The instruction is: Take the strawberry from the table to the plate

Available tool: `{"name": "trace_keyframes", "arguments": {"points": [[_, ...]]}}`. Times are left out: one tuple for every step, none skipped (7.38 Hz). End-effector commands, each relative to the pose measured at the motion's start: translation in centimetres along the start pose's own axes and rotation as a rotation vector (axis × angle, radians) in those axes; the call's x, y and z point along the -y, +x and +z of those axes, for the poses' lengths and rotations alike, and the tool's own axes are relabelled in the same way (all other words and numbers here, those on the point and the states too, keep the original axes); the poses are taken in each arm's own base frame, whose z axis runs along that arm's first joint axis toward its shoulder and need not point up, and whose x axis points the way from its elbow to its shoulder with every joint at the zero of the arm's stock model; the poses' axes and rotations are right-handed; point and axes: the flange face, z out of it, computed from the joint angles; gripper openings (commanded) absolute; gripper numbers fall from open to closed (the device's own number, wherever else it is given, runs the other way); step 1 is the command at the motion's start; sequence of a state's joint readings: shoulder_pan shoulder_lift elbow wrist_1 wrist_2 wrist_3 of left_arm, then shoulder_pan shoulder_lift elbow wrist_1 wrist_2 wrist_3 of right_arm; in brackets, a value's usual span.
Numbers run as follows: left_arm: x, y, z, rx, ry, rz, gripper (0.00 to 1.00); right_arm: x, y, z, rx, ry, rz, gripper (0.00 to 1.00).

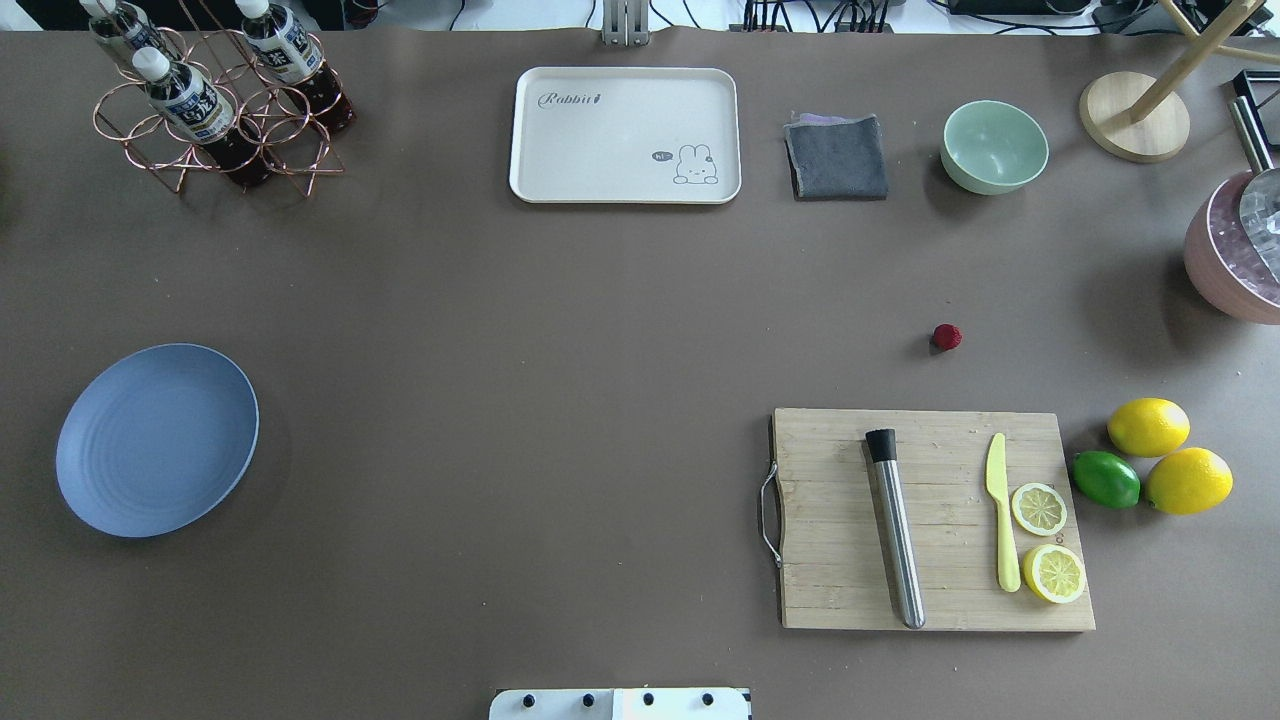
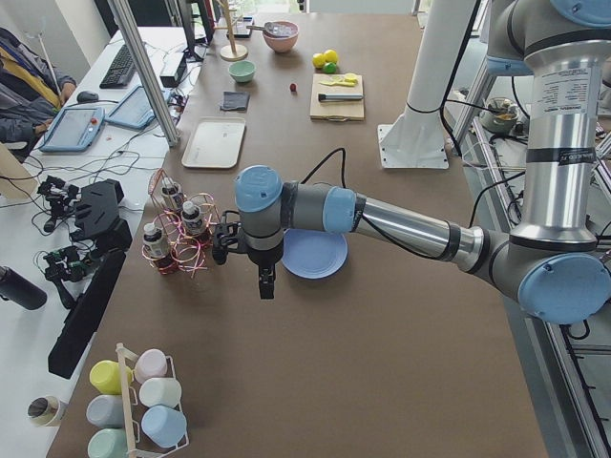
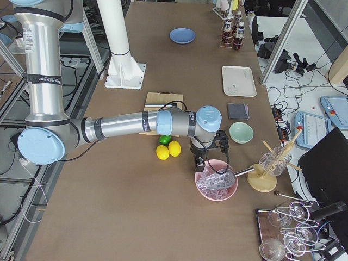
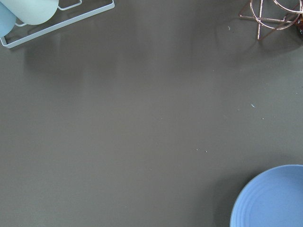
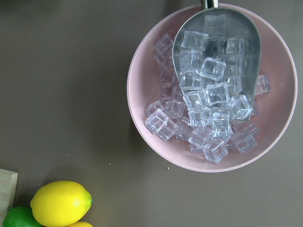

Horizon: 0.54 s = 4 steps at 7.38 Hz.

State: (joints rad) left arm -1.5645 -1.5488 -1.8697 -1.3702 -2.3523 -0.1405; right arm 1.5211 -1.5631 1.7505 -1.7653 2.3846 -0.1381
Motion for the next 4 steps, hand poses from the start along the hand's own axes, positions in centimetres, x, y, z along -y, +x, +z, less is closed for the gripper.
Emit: {"name": "trace_keyframes", "arguments": {"points": [[-0.09,-0.45,0.35,-0.002,-0.005,-0.005,0.97,0.00,0.06,0.15,0.003,-0.003,0.002,1.00],[-0.09,-0.89,0.76,0.001,-0.014,-0.014,0.97,0.00,0.05,0.15,0.004,-0.003,0.002,1.00],[0.06,-0.86,0.94,0.005,-0.021,-0.020,0.97,0.02,-0.02,0.20,0.006,-0.004,0.001,1.00],[0.03,-0.94,1.13,0.004,-0.024,-0.027,0.97,0.02,-0.02,0.20,0.006,-0.004,0.001,1.00]]}}
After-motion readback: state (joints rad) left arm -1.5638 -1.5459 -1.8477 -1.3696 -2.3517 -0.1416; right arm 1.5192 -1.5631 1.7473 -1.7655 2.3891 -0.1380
